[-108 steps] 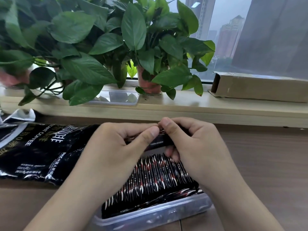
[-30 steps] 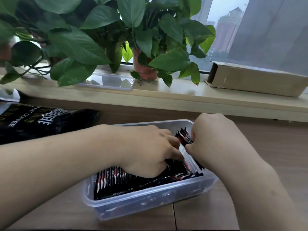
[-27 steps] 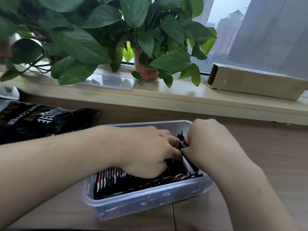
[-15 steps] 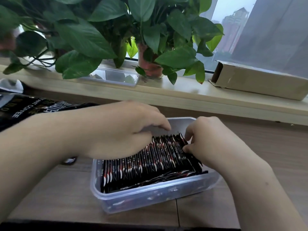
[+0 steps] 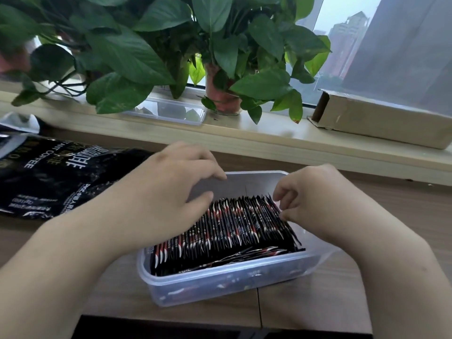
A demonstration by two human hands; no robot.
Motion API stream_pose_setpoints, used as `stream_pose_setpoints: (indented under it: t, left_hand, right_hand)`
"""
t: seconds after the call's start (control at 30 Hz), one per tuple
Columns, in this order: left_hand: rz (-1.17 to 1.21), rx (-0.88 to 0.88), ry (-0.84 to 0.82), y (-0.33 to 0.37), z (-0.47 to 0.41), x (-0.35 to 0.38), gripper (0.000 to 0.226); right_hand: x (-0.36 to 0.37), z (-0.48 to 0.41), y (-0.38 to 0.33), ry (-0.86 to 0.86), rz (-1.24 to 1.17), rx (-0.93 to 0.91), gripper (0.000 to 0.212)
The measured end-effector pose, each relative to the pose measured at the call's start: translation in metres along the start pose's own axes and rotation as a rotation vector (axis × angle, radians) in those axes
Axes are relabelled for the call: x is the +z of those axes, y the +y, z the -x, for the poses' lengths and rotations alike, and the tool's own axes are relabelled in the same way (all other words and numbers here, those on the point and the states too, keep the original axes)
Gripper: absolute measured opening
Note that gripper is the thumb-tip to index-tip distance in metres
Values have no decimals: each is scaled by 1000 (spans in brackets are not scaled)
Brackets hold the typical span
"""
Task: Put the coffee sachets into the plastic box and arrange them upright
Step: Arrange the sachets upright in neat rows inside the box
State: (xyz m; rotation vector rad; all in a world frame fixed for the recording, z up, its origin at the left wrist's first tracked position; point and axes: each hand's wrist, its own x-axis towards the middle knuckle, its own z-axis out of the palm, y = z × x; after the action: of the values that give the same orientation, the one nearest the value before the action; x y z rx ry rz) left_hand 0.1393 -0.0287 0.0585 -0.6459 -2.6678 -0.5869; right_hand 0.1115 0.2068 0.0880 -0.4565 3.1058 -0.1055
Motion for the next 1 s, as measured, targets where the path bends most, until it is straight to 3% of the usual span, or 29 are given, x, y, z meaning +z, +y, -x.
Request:
stream_pose_setpoints:
  t: [0.13, 0.2, 0.4, 0.53, 0.63, 0.83, 1.0]
  left_hand:
    - [55, -73, -5, -5, 4, 6, 29]
    - [72, -90, -20, -7, 4, 7, 28]
    - [72, -158, -54, -12, 4, 12, 25]
    - [95, -188, -56, -14, 4, 13, 23]
    - [81, -196, -72, -11, 4, 14, 24]
    - [32, -184, -109, -8, 3, 15, 25]
    - [32, -129, -18, -4, 5, 11, 26]
  right_hand:
    - [-2, 4, 17, 222, 22, -127, 9]
    - [0, 4, 22, 251, -12, -140, 13]
    - [13, -1, 19, 60, -28, 73, 7]
    - [16, -2, 11, -105, 50, 164, 29]
    - [17, -2, 9, -125, 108, 140, 30]
    - [10, 2, 16, -173, -64, 123, 38]
    - [13, 2, 19, -145, -60, 119, 25]
